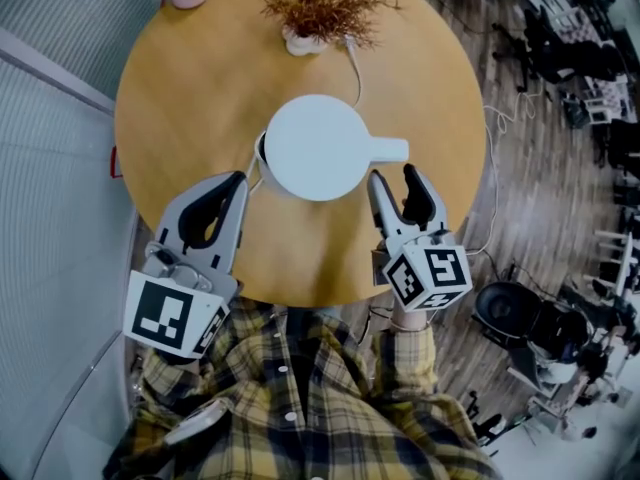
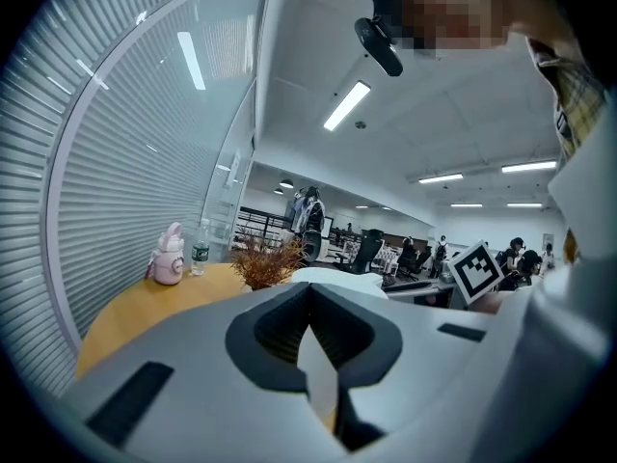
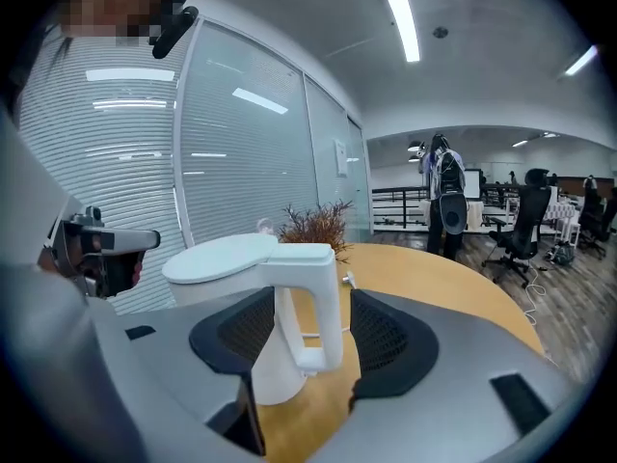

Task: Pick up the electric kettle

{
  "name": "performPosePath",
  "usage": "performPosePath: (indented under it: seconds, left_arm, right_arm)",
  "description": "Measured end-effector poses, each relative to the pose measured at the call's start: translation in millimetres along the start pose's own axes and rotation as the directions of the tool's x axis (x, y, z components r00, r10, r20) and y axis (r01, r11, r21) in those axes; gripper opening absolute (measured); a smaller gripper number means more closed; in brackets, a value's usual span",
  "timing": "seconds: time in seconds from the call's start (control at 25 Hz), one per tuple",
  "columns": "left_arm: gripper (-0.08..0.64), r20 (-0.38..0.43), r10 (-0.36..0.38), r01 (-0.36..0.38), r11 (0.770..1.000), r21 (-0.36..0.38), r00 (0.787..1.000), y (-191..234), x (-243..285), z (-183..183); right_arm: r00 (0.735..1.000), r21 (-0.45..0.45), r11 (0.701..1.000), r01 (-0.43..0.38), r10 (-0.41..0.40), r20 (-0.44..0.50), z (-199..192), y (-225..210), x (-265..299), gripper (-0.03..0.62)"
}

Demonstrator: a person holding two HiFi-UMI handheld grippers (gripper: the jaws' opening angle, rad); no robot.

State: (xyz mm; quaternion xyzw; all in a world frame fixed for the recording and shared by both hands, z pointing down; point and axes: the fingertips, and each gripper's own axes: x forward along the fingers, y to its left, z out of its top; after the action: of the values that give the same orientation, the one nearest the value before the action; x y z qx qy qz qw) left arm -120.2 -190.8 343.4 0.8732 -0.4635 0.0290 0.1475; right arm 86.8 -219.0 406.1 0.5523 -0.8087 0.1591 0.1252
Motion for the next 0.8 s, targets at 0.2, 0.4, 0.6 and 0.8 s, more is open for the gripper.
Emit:
performPosePath:
  seconds: [0.2, 0.4, 0.6, 0.8]
  left_arm:
    - [0.003, -0.030, 0.003, -0.003, 1.000, -0.018, 1.000, 9, 9, -21]
    - [0.003, -0.033, 0.016, -0.016, 1.000, -0.009, 0.999, 21, 18, -31]
    - [0.003, -0.042, 0.020, -0.021, 1.000, -0.015, 0.999, 30, 29, -44]
    - [0.003, -0.055, 0.027, -0.029, 0.999, -0.030, 0.998, 38, 37, -58]
  right_arm:
    - [1.000, 0.028, 1.000, 0.007, -0.007, -0.008, -20, -8, 16, 0.245]
    - [1.000, 0.041, 0.999, 0.014, -0.014, 0.001, -31, -12, 32, 0.245]
    - [0.999, 0.048, 0.999, 0.020, -0.021, 0.029, -38, -20, 49, 0.244]
    - [0.999, 0.058, 0.998, 0.024, -0.027, 0.047, -43, -25, 62, 0.244]
